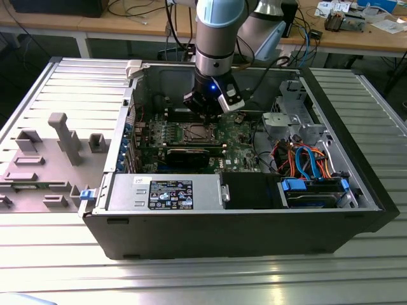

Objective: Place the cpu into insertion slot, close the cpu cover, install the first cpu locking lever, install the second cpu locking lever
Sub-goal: 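Install the second cpu locking lever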

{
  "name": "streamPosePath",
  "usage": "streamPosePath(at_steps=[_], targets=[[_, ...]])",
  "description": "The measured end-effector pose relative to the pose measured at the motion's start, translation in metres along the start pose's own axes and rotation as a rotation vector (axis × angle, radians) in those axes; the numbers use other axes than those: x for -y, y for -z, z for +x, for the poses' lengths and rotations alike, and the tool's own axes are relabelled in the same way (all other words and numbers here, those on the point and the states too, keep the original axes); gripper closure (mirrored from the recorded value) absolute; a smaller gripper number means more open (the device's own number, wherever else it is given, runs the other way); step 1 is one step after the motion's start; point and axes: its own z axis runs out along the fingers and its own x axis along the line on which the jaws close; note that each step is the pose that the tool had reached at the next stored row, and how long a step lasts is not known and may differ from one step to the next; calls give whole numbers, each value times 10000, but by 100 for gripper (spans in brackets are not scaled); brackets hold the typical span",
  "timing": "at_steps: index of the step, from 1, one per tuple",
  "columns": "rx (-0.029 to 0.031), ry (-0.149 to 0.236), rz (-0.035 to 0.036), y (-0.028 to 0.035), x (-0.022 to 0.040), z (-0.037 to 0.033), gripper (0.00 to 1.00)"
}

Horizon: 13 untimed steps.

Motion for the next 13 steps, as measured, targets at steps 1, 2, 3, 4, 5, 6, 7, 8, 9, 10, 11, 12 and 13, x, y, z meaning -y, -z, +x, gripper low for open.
streamPosePath(at_steps=[1, 2, 3, 4, 5, 6, 7, 8, 9, 10, 11, 12, 13], targets=[[-2, 2, 38, 12, -1, 0, 89], [-3, 3, 80, 26, -2, 0, 89], [-4, 2, 125, 44, -4, 0, 89], [-3, 2, 164, 58, -6, 0, 89], [-4, 4, 214, 77, -9, -1, 89], [-5, 4, 253, 90, -10, -1, 89], [-5, 5, 294, 102, -12, -2, 89], [-6, 6, 320, 105, -12, -1, 89], [-5, 6, 323, 105, -11, -1, 89], [-6, 4, 326, 106, -8, -1, 89], [-6, 4, 326, 107, -3, -1, 89], [-7, 5, 327, 108, 4, -1, 89], [-6, 5, 326, 109, 16, -1, 89]])
